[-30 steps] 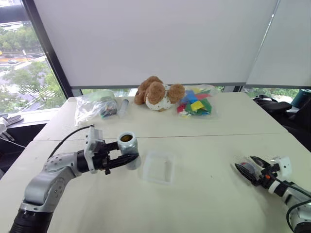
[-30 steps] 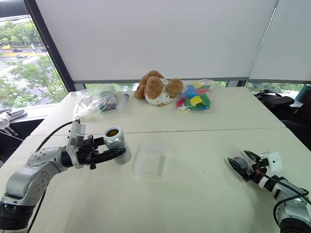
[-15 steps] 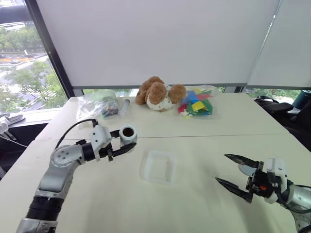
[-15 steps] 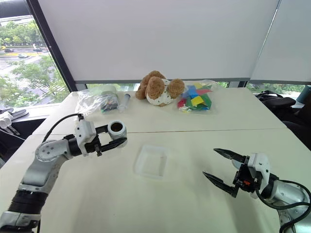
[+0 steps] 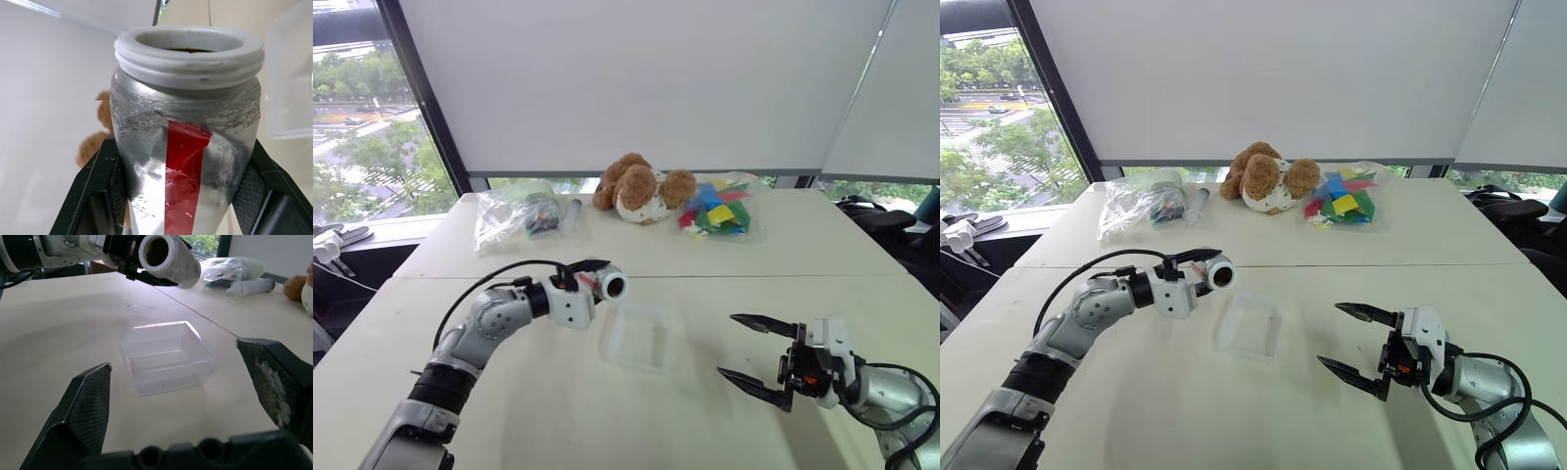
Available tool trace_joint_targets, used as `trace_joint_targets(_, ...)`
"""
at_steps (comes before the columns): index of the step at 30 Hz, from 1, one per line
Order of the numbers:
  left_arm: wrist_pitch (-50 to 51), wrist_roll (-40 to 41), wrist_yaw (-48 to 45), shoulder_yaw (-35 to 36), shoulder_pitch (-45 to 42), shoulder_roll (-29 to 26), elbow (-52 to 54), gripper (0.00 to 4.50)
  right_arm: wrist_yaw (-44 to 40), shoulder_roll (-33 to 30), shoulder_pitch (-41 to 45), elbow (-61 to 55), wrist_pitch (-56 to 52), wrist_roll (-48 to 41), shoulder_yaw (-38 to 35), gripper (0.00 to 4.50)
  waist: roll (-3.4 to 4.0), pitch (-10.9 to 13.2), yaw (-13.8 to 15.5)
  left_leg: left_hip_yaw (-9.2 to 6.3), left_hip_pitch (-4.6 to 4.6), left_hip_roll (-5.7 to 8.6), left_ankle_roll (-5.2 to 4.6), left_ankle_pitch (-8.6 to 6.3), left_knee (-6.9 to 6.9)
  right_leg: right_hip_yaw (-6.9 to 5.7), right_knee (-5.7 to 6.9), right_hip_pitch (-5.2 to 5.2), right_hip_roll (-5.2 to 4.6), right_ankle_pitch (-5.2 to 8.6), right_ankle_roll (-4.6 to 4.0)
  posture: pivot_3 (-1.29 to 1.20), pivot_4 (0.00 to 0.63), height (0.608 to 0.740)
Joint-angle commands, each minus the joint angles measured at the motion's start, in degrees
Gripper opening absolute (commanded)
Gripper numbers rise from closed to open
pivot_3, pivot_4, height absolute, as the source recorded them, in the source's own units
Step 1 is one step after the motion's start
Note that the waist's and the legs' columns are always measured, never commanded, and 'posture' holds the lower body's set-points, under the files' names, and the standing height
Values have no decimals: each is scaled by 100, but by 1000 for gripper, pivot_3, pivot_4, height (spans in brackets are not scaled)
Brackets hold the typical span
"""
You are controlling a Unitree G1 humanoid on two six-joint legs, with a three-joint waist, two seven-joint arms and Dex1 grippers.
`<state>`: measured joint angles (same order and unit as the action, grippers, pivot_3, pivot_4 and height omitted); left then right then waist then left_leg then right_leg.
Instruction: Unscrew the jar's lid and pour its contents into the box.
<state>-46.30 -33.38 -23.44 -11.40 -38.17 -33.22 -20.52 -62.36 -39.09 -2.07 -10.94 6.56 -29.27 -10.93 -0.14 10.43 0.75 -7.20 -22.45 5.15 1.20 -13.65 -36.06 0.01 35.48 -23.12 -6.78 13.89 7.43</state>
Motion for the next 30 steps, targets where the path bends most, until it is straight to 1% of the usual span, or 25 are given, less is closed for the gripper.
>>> trace_joint_targets(1,-279,-2033,2038,-454,-421,-273,182,2097,91,32,62,-77,-24,20,-44,4456,0,0,2,0,0,0,0,0,0,0,0,0,1,-1,2,0,150,740)
trace_joint_targets(3,-115,-3227,3228,-921,-599,-454,340,2097,132,46,74,-97,-51,34,-22,4456,-3,2,7,0,-1,1,0,0,-1,0,1,0,0,-2,6,0,150,740)
trace_joint_targets(5,438,-4361,4332,-1537,-804,-548,301,2097,202,74,97,-124,-110,35,1,4456,-4,2,8,4,-1,2,0,0,-1,2,0,2,0,-4,10,0,150,740)
trace_joint_targets(6,695,-4767,4703,-1801,-907,-554,176,2097,242,88,105,-145,-142,39,21,4456,-4,2,8,4,0,3,0,0,-2,1,1,3,0,-4,12,0,150,740)
trace_joint_targets(8,1042,-5179,5207,-2136,-1049,-541,-56,2097,286,107,112,-170,-172,52,47,4456,-4,2,6,4,-1,5,-1,0,-2,1,3,3,0,-4,19,0,150,740)
trace_joint_targets(11,1886,-5953,6177,-2654,-1343,-395,-288,2097,338,144,107,-218,-210,71,132,4456,-7,4,-3,3,-1,7,-1,0,-2,0,11,0,1,-1,23,0,150,740)
trace_joint_targets(16,2937,-6433,6972,-3029,-1563,-211,-793,2097,424,186,130,-290,-284,88,187,4456,-14,8,-1,0,-1,10,-1,0,-8,0,41,-6,-1,9,38,0,150,740)
trace_joint_targets(18,3264,-6543,7338,-3154,-1589,-193,-938,2097,457,208,154,-302,-307,99,207,4456,-14,8,-20,0,2,11,-1,0,-9,0,52,-9,-2,12,42,0,150,740)
trace_joint_targets(21,3478,-6631,7607,-3352,-1627,-228,-987,2097,503,233,172,-321,-329,111,248,4456,-16,8,-12,0,1,10,-1,0,-8,0,61,-16,-2,12,42,0,150,740)
trace_joint_targets(23,3349,-6384,7533,-3314,-1617,-254,-911,2097,530,247,186,-319,-338,110,262,4456,-16,9,-4,-1,1,10,-1,0,-8,0,61,-16,-2,11,40,0,150,740)
trace_joint_targets(25,3073,-5995,7367,-3184,-1588,-292,-810,2097,543,255,200,-305,-345,107,273,4456,-17,9,-4,-1,1,10,-1,0,-9,0,61,-16,-3,10,39,0,150,740)
trace_joint_targets(28,2217,-5107,7083,-2963,-1524,-544,-624,2097,531,255,214,-284,-357,90,308,4456,-17,9,-7,-3,1,10,0,0,-9,0,61,-17,-4,9,38,0,150,740)
trace_joint_targets(30,1473,-4138,6608,-2701,-1430,-728,-594,2097,505,255,235,-261,-354,70,319,4456,-17,9,-24,-3,0,9,0,1,-8,1,61,-21,-5,9,37,0,150,740)
